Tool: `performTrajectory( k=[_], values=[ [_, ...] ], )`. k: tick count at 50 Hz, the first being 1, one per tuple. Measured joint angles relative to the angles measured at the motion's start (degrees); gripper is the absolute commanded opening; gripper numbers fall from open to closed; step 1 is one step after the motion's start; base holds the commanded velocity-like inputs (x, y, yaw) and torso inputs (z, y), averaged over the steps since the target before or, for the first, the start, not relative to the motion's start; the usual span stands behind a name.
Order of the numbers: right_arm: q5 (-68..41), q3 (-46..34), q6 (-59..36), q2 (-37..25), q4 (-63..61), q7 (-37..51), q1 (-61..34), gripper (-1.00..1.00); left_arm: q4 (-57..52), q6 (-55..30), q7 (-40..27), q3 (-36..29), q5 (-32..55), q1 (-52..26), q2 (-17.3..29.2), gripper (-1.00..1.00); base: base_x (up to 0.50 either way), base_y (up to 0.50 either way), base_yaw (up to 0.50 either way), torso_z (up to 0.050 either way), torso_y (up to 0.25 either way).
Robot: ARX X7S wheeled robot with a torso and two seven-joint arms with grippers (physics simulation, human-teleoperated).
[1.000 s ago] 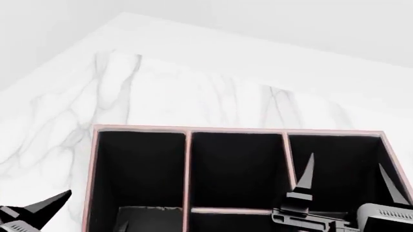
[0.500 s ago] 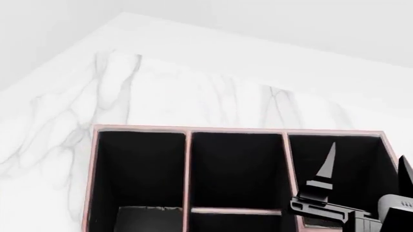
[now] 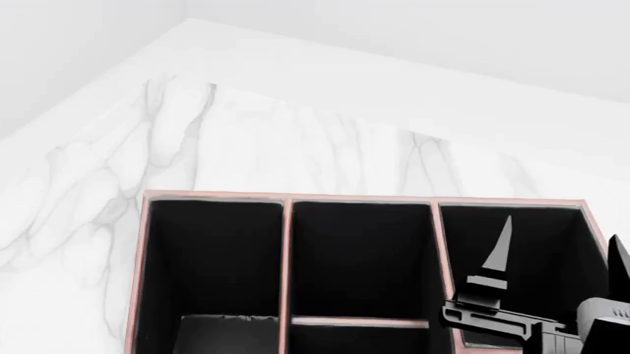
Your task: Pick up the book and place it in the front compartment of the caddy.
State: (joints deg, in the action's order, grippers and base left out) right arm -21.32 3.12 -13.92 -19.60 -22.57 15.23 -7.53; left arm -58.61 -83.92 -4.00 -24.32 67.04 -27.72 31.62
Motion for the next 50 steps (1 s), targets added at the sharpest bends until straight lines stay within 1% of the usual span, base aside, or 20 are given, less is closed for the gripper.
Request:
performTrajectory(
  k=[6,14,34,43,50],
  values=[
    [-0.19,0.05,0.06,-0.13,-0.07,0.07,0.03,1.00,-0.56,0.63,-0.08,-2.59,1.52,-1.37,0.40,1.00,0.00,0.00,0.00,0.000,0.000],
    [-0.27,-0.13,0.28,-0.23,0.05,0.07,0.07,1.00,0.06,3.47,2.20,-8.21,-1.56,-2.71,1.22,1.00,0.00,0.00,0.00,0.000,0.000],
    [-0.23,-0.82,0.78,-0.41,0.42,0.11,0.19,1.00,4.04,11.17,10.79,-24.48,-15.03,-7.43,4.11,1.00,0.00,0.00,0.00,0.000,0.000],
    [-0.29,-0.99,0.99,-0.52,0.49,0.17,0.26,1.00,5.46,15.56,15.29,-28.82,-18.71,-9.30,5.41,1.00,0.00,0.00,0.00,0.000,0.000],
    [-0.34,-1.12,1.12,-0.61,0.54,0.25,0.27,1.00,8.90,20.75,19.17,-33.03,-23.95,-10.35,6.30,1.00,0.00,0.00,0.00,0.000,0.000]
  ],
)
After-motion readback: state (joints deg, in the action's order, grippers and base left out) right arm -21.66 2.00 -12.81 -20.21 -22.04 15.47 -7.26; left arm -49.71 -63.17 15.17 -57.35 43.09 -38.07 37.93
